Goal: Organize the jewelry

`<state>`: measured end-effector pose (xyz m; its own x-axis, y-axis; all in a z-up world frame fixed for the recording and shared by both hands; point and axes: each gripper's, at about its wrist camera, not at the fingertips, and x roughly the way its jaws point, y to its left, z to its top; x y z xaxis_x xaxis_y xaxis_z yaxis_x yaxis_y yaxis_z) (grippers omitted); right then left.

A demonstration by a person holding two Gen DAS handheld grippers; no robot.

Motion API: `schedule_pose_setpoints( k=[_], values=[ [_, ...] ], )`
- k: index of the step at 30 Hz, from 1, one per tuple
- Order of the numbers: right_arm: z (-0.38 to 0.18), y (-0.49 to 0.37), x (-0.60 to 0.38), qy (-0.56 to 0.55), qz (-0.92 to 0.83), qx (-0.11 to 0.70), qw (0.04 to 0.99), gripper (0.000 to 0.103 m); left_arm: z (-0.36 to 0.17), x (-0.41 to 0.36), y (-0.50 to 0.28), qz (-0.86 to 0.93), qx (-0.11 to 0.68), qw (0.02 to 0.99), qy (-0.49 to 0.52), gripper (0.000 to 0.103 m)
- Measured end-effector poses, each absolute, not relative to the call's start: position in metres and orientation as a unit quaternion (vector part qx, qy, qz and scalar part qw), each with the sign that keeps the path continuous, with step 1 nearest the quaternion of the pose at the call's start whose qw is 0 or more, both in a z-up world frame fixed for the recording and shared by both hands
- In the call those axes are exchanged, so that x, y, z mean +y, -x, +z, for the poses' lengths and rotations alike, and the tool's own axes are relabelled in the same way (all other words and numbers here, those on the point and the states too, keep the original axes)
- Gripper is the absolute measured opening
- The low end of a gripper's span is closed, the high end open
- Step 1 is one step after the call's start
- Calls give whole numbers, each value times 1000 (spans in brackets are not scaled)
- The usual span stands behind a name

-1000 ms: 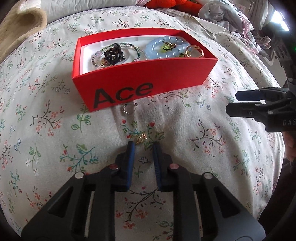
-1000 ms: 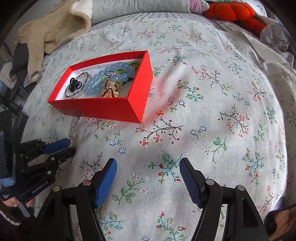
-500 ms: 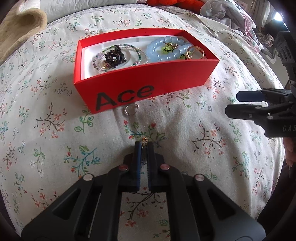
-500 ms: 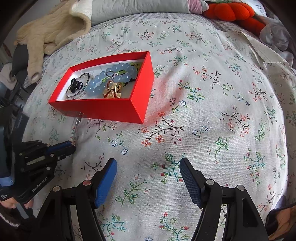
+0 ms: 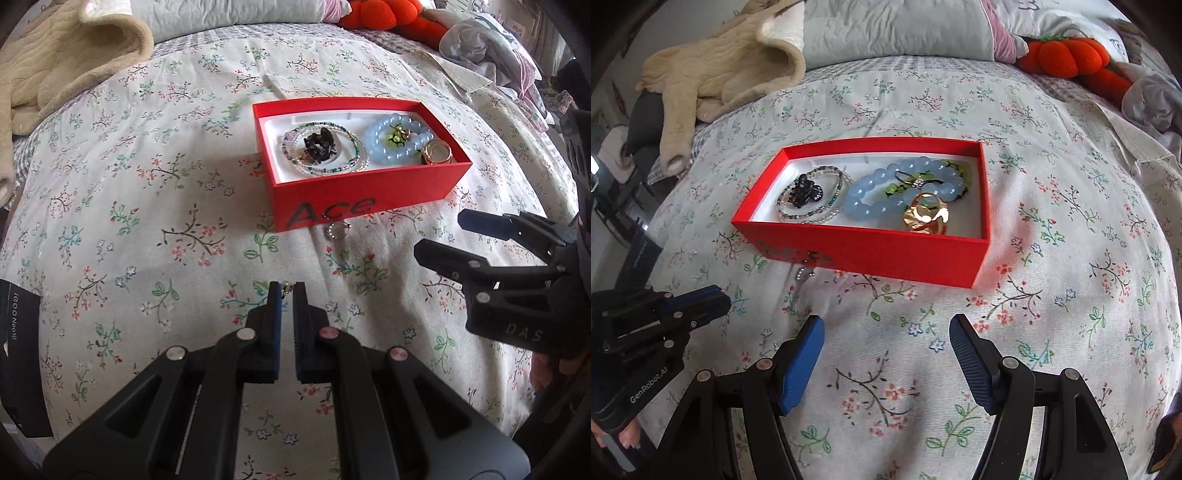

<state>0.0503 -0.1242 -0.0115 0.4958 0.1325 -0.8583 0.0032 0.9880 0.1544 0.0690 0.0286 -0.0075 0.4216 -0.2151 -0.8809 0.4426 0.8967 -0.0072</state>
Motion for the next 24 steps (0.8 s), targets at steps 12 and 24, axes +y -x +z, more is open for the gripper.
schedule_pose_setpoints(
  k=[12, 24],
  values=[
    [-40, -66, -65, -6, 1, 462, 887, 63, -13, 80, -71, -176, 527, 828, -75, 7],
    [-41, -87, -47, 9, -8, 467, 884, 51, -12, 90, -69, -184, 529, 826, -65, 7]
  ],
)
